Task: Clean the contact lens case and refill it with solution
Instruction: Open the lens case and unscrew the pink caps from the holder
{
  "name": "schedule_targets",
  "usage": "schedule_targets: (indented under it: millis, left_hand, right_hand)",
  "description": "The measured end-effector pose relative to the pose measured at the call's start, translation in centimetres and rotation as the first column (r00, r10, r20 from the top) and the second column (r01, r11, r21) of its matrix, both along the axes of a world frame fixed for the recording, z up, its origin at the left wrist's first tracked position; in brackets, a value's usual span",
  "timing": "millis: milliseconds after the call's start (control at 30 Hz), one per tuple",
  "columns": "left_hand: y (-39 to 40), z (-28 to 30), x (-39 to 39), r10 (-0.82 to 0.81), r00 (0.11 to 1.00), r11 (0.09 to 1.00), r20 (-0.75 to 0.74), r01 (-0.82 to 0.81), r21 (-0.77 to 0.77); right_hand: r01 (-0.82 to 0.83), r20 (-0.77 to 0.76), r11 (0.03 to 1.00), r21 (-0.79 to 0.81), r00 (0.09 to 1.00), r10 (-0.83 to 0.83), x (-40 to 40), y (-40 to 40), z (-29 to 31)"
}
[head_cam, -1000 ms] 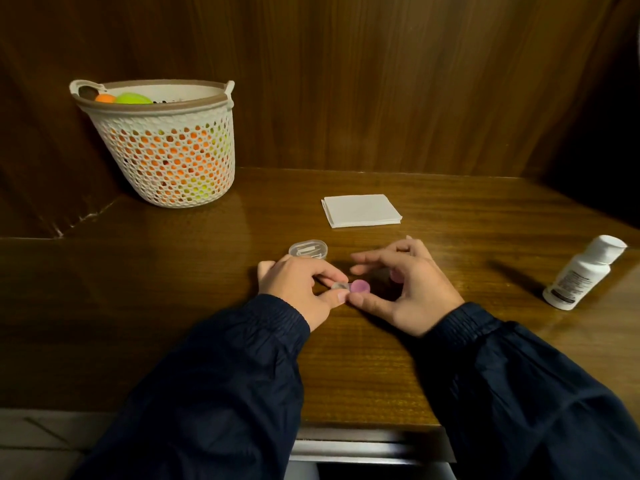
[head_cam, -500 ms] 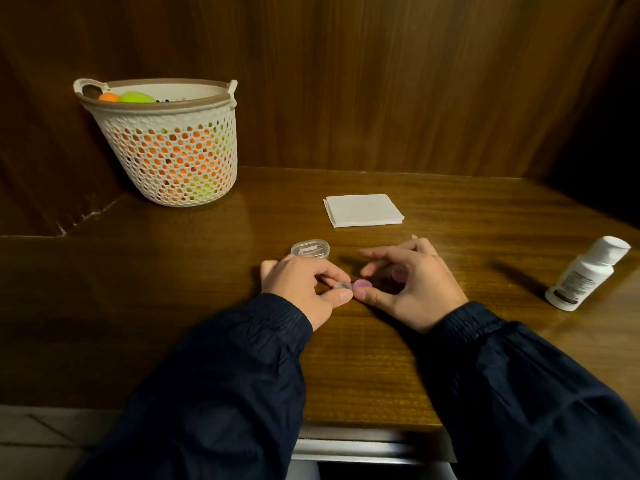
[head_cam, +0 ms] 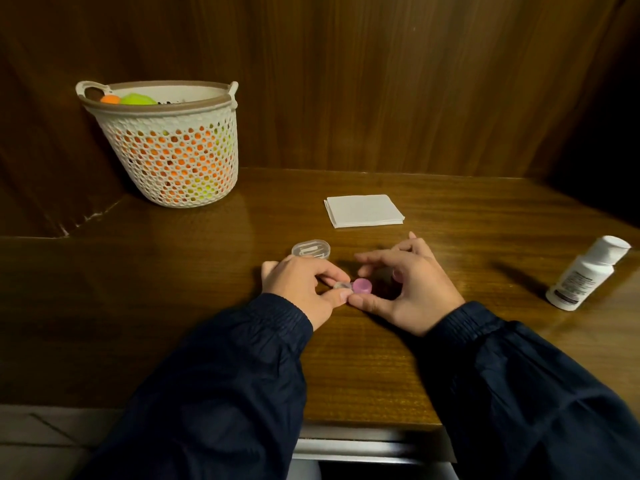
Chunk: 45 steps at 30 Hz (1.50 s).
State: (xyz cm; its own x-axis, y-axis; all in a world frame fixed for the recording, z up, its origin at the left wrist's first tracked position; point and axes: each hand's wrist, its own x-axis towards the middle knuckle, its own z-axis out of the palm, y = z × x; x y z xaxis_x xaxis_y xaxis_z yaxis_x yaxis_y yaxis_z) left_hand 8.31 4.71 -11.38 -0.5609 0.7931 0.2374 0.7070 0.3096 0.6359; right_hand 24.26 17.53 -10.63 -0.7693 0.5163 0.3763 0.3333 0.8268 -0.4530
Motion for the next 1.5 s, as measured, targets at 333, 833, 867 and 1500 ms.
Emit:
schedule_targets:
  millis: [333, 833, 867, 1500]
  left_hand:
    - [0.1, 0.0, -0.1, -0.009, 1.000, 1.000, 0.005, 0.009, 0.001]
    - [0.0, -0.2, -0.1, -0.015, 1.000, 0.999, 0.021, 0.014, 0.028]
    - [0.0, -0.2, -0.1, -0.012, 1.000, 0.999, 0.019, 0.011, 0.031]
    - [-0.1, 0.0, 0.0, -0.011, 0.999, 1.000, 0.037, 0.010, 0.017]
  right_hand:
    - [0.021, -0.039, 0.997, -0.077, 0.999, -0.024, 0.2, -0.4, 0.3]
    - [0.023, 0.042, 0.995, -0.093, 0.999, -0.020, 0.5, -1.0, 0.6]
    - [0.018, 0.035, 0.995, -0.097, 0.999, -0.014, 0.5, -1.0, 0.6]
    - [0.010, 0.063, 0.993, -0.122, 0.998, -0.002, 0.3, -0.1, 0.0]
